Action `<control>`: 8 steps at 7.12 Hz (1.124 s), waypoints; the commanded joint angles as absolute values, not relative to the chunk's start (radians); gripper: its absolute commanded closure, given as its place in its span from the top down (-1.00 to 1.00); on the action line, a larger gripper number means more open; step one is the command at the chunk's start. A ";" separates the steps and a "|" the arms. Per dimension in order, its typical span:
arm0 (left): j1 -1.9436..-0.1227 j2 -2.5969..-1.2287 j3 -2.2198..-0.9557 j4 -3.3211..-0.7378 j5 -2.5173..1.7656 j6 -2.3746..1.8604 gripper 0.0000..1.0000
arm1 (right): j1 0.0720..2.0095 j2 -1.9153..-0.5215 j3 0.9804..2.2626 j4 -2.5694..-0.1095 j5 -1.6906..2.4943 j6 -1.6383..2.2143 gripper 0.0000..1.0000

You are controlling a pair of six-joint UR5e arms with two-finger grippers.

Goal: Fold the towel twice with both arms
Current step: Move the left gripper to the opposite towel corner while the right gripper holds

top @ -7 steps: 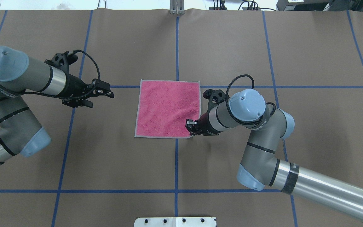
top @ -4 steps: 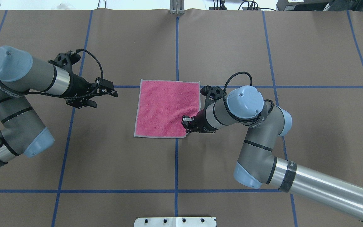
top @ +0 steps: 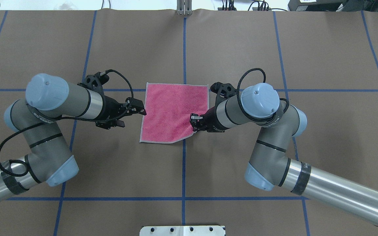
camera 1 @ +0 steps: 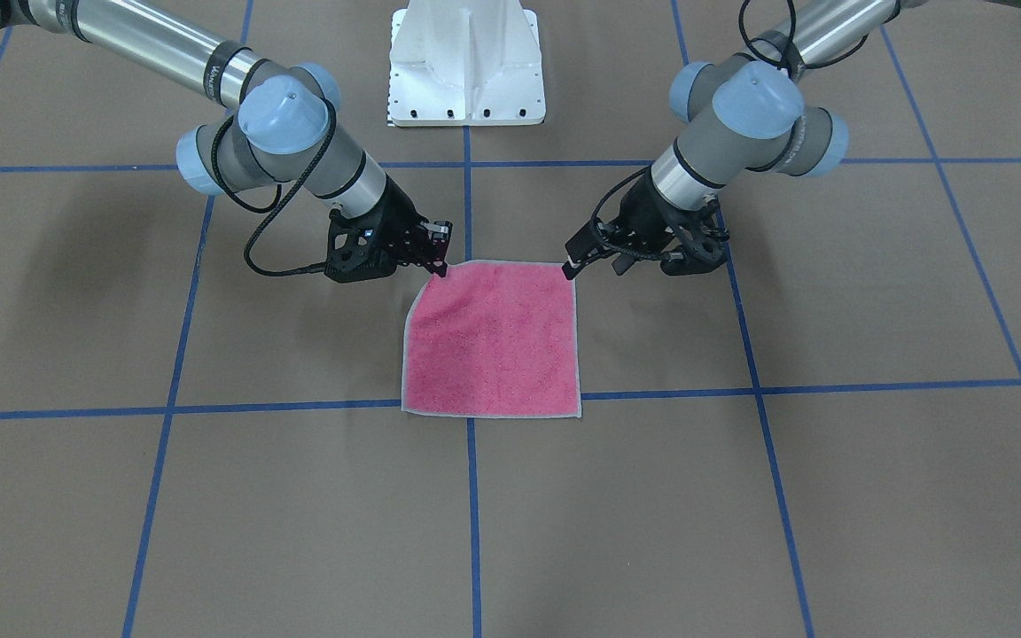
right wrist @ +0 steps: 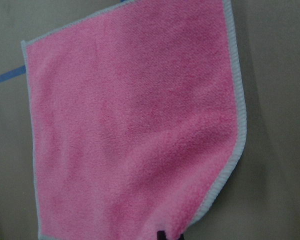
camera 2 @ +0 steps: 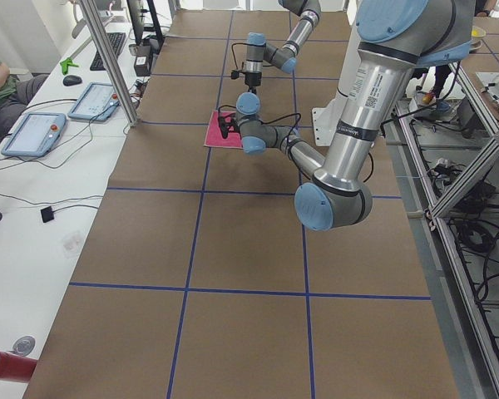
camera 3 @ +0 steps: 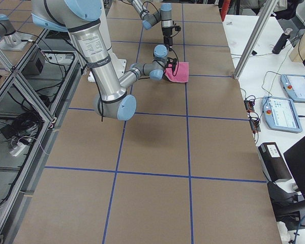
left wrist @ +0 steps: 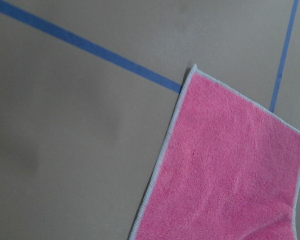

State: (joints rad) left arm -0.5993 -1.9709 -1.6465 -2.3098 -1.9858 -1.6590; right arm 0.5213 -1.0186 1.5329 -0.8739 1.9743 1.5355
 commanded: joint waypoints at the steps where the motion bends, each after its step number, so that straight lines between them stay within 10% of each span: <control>1: -0.552 -1.974 -1.638 -2.309 -1.960 -1.663 0.97 | 0.526 -1.019 1.535 -0.871 1.976 1.536 -1.00; 8: -0.548 -2.017 -1.559 -2.307 -1.962 -1.658 0.85 | 0.532 -1.019 1.536 -0.870 1.976 1.536 -1.00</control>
State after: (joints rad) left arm -0.5479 -2.0177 -1.5660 -2.3083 -1.9620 -1.6605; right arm 0.5317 -1.0186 1.5355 -0.8703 1.9758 1.5355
